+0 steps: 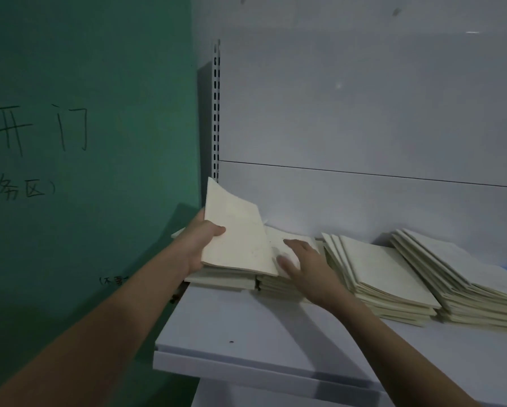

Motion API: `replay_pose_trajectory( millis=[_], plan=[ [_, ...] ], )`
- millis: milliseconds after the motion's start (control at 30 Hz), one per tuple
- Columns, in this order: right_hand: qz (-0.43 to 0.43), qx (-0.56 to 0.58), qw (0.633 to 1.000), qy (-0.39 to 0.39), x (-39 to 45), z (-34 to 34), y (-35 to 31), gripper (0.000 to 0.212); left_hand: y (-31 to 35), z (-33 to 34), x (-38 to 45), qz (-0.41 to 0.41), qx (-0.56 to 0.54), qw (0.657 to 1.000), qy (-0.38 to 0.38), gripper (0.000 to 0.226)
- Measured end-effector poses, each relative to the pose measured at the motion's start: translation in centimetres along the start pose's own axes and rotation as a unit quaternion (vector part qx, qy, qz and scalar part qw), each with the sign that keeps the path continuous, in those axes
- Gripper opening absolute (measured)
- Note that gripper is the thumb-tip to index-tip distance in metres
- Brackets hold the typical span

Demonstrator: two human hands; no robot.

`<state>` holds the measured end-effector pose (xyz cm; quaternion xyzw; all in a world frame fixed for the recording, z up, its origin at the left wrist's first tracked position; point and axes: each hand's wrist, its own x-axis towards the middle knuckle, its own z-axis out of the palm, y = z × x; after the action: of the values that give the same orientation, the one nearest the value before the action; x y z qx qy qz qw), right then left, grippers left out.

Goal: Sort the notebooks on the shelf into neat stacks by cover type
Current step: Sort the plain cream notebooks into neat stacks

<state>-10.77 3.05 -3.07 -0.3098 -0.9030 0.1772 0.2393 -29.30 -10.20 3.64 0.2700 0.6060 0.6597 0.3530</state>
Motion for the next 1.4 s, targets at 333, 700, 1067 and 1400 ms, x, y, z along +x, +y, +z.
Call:
replay_pose_trajectory(
  millis=[333,700,1067,1400],
  plan=[
    [-0.029,-0.225,0.973,-0.050,-0.5,2.2,1.7,0.052,-0.2,-3.2,0.4,-0.007,-0.016,1.000,-0.022,0.050],
    [0.085,0.118,0.972,0.184,-0.4,-0.9,-0.6,0.029,-0.4,-2.7,1.2,-0.020,0.002,0.996,-0.082,0.056],
    [-0.097,0.004,0.970,0.225,-1.2,1.8,-7.4,0.045,-0.5,1.4,1.2,-0.037,-0.054,0.992,-0.107,0.040],
    [-0.075,0.097,0.991,0.044,-0.4,1.1,-5.9,0.051,-0.5,0.4,1.7,-0.026,-0.114,0.989,-0.093,0.044]
  ],
)
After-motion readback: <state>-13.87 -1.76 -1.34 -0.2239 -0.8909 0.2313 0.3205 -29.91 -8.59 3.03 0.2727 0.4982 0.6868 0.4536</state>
